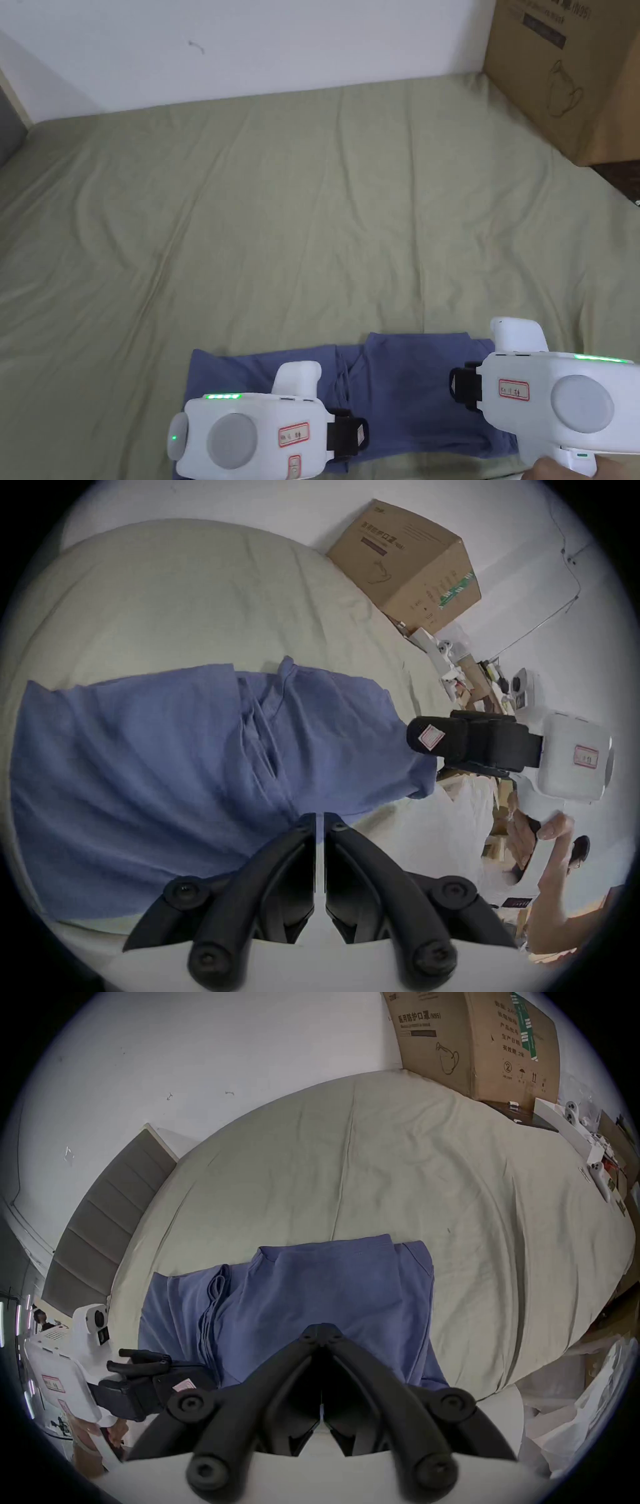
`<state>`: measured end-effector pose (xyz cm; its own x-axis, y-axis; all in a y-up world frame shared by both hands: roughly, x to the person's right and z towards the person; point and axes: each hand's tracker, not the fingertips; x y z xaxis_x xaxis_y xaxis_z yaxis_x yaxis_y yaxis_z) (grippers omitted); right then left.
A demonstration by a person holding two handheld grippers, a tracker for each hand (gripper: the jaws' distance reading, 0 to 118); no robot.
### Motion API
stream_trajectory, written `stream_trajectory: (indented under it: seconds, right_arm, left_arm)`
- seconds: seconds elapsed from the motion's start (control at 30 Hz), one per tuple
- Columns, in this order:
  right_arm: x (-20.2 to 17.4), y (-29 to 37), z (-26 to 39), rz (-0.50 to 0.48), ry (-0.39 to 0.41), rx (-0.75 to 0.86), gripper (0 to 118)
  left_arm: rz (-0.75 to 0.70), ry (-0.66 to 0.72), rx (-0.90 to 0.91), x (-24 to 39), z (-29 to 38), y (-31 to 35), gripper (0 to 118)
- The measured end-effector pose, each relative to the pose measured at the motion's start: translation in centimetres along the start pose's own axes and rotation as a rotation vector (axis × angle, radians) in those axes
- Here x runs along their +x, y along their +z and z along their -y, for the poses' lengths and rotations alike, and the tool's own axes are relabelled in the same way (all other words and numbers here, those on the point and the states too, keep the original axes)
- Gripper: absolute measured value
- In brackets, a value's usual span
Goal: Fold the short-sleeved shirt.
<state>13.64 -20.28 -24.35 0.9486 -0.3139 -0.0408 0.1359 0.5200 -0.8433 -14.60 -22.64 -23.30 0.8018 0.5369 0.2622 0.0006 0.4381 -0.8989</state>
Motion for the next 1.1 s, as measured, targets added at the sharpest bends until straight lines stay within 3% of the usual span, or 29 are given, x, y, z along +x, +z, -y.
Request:
stream_trajectory:
  seconds: [0.1,0.27,0.47,0.5,0.63,0.73,0.77,0.97,1.0,1.03,1.07,1.1]
  right_arm:
    - [-0.3,0.4,-0.3,0.003,0.016,0.005,0]
    - [-0.9,0.5,-0.5,0.001,0.023,0.01,0]
    - [-2.5,-0.6,-1.0,-0.012,0.048,-0.016,0]
    - [-3.0,-0.7,-1.0,-0.011,0.056,-0.016,0]
    - [-4.8,-1.0,-1.5,-0.026,0.082,-0.022,0]
    - [-6.0,-1.3,-1.6,-0.031,0.123,-0.032,0]
    - [-6.4,-1.2,-1.6,-0.03,0.133,-0.036,0]
    - [-7.6,-2.1,-1.4,-0.032,0.16,-0.066,0]
    - [-7.8,-2.3,-1.3,-0.034,0.162,-0.074,0]
    - [-7.9,-2.5,-1.3,-0.035,0.165,-0.08,0]
    - [-8.0,-2.6,-1.3,-0.035,0.171,-0.086,0]
    - [-8.2,-2.7,-1.2,-0.031,0.18,-0.092,0]
  left_arm:
    - [0.056,0.083,0.088,-2.1,-0.6,3.3,4]
    - [0.019,0.229,0.245,-8.6,-0.2,10.3,4]
    - [0.039,0.4,0.288,-16.5,3.3,15.0,6]
    - [0.043,0.421,0.301,-17.2,3.6,15.2,12]
    - [0.031,0.465,0.287,-19.1,3.5,14.3,83]
    - [0.078,0.475,0.23,-19.1,3.0,12.0,113]
    - [0.1,0.478,0.212,-19.2,2.8,11.1,116]
    - [0.223,0.549,0.24,-20.7,2.1,9.2,113]
    - [0.225,0.57,0.238,-20.9,2.1,9.3,96]
    - [0.225,0.575,0.236,-21.0,2.0,9.3,33]
    - [0.118,0.557,0.206,-21.0,1.9,8.8,9]
    - [0.088,0.541,0.198,-21.3,2.0,8.8,9]
